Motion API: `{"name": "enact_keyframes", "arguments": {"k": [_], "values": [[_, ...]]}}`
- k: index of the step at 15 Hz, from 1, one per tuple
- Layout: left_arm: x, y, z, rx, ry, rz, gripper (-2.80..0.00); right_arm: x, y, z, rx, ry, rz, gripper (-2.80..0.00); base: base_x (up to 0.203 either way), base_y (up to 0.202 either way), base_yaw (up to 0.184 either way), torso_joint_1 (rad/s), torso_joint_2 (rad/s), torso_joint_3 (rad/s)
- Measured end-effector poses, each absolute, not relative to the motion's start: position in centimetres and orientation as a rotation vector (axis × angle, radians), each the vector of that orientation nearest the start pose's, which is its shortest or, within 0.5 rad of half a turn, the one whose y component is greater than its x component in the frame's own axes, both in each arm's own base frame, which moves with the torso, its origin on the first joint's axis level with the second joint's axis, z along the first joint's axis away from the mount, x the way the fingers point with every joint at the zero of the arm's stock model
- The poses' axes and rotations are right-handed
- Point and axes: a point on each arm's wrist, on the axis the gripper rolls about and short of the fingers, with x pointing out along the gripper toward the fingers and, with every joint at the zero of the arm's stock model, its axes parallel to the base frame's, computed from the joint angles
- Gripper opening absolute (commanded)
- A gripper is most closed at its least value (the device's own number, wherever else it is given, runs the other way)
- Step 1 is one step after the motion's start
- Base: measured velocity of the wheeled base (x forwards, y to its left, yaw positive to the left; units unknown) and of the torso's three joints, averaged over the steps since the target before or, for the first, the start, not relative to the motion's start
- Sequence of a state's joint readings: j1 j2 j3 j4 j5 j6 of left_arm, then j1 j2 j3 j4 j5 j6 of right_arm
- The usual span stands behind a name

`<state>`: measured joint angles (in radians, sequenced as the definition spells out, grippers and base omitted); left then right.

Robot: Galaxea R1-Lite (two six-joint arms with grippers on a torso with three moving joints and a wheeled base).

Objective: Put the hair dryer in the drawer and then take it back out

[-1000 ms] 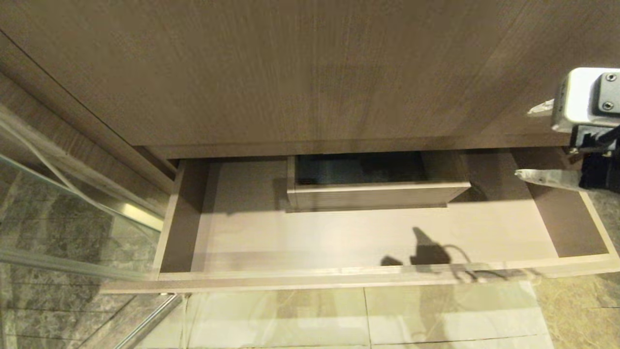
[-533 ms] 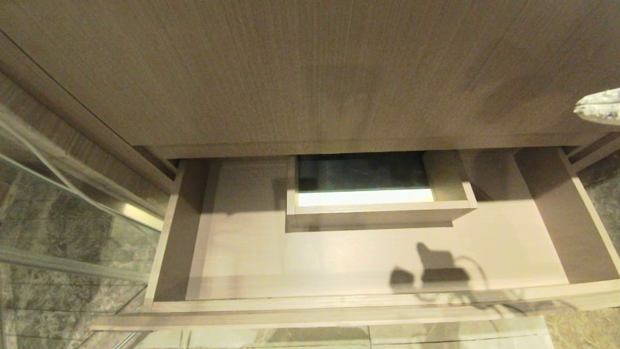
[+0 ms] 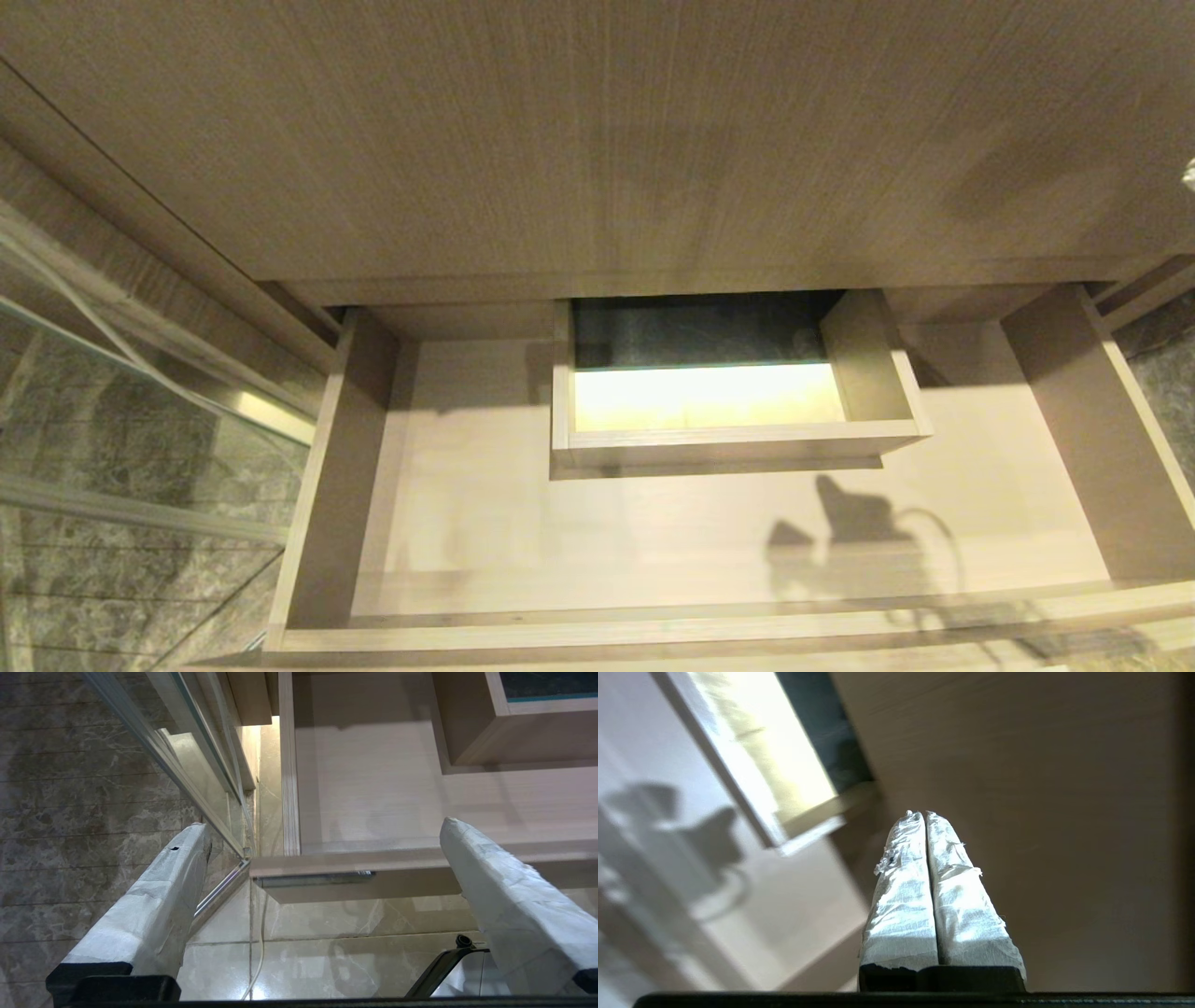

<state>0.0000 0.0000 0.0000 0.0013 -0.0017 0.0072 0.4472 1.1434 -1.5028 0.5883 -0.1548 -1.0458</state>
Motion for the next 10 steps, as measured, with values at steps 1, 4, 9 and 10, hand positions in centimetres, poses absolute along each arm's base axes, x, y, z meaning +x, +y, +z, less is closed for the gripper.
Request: {"name": "enact_keyframes", "arguments": {"k": [1, 4, 9, 10], "values": [[-2.3, 0.0, 7.5, 0.007, 0.002, -0.001, 0.0, 10.3, 4.5, 37.6, -1.046, 0.081, 0.381, -2.8, 0.0, 0.0, 0.0, 0.0, 0.0, 0.0], [-2.3, 0.0, 7.5, 0.007, 0.002, -0.002, 0.0, 10.4, 3.4, 35.9, -0.9, 0.219, 0.241, -2.8, 0.0, 0.0, 0.0, 0.0, 0.0, 0.0], [-2.3, 0.0, 7.5, 0.007, 0.001, -0.002, 0.0, 9.9, 2.0, 31.0, -0.694, 0.348, -0.029, -2.8, 0.0, 0.0, 0.0, 0.0, 0.0, 0.0], [-2.3, 0.0, 7.5, 0.007, 0.001, -0.002, 0.0, 9.6, 1.8, 29.8, -0.628, 0.36, -0.049, -2.8, 0.0, 0.0, 0.0, 0.0, 0.0, 0.0]]}}
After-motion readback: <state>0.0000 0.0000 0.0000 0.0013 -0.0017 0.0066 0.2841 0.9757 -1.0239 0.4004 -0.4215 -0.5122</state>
